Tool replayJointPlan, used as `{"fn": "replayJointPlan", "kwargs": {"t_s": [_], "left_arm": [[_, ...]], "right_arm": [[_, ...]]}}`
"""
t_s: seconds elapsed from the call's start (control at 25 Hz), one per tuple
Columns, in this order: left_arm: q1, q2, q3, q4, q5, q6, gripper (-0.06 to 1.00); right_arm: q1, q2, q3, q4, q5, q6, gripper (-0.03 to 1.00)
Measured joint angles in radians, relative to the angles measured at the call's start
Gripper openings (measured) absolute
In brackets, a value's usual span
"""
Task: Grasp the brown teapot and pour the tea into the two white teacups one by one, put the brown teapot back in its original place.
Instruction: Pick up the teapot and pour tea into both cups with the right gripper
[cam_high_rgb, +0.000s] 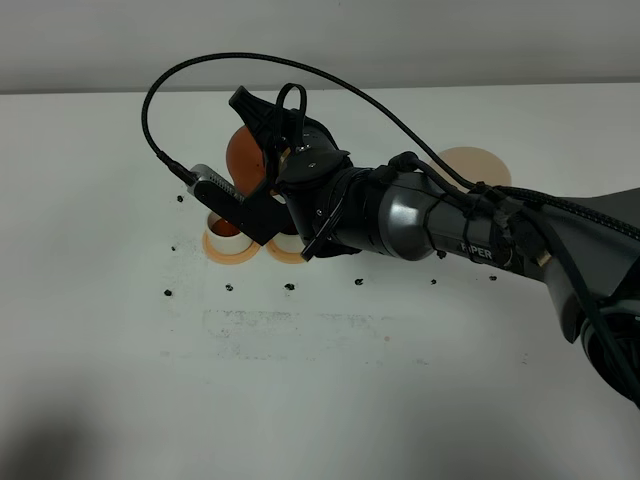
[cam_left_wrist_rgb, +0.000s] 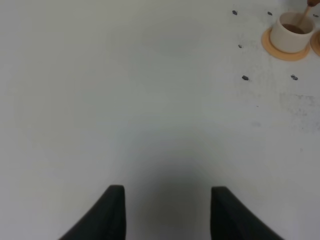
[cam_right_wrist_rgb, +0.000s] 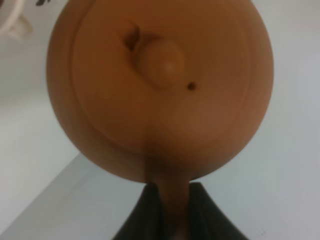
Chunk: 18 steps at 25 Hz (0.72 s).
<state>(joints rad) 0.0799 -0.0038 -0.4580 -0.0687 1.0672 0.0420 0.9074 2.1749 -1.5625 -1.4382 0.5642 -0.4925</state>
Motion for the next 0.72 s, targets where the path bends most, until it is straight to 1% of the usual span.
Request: {"fn": "replayJointPlan", "kwargs": {"t_s": [0.72], "left_arm": [[0.000, 0.000, 0.000, 0.000, 0.000, 0.000, 0.42]], "right_arm": [[0.010, 0.016, 0.000, -0.002, -0.002, 0.000, 0.11]]}}
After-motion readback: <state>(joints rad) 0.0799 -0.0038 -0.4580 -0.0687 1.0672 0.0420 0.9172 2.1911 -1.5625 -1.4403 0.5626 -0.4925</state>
